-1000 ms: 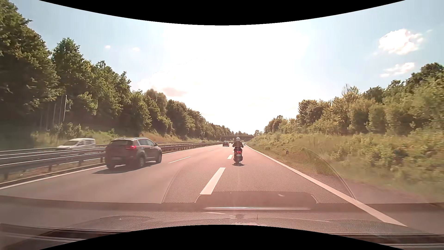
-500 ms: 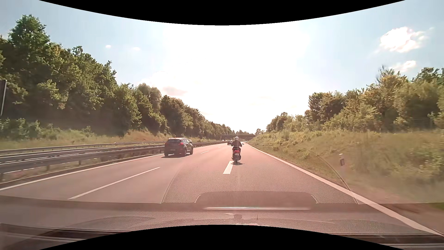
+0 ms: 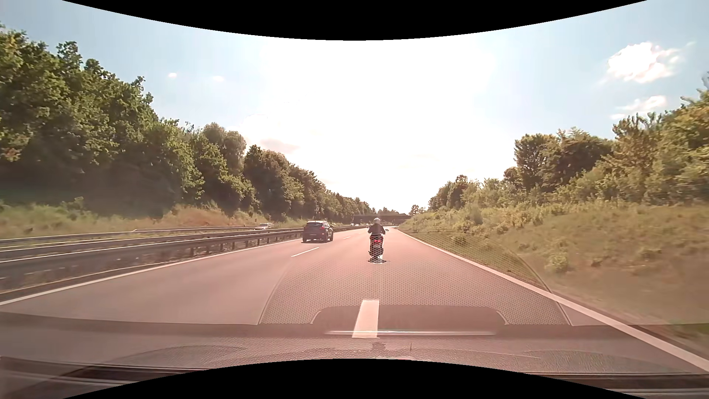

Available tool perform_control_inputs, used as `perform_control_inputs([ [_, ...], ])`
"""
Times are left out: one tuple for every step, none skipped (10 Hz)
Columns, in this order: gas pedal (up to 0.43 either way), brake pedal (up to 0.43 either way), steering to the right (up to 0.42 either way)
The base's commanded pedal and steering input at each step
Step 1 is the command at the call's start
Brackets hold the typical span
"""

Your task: Follow the waypoints while adhering to traffic rules and regulations

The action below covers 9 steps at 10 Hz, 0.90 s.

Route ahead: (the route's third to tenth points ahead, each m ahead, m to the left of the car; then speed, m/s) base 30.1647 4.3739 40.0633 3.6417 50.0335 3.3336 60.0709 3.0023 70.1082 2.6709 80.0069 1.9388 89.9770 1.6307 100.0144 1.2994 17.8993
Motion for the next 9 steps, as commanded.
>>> perform_control_inputs([
  [0.358, 0.012, -0.001],
  [0.339, 0.012, -0.001],
  [0.339, 0.012, -0.001],
  [0.339, 0.012, -0.001],
  [0.339, 0.012, 0.0],
  [0.339, 0.012, 0.001],
  [0.339, 0.012, 0.003],
  [0.339, 0.006, 0.003],
  [0.331, 0.012, 0.003],
])
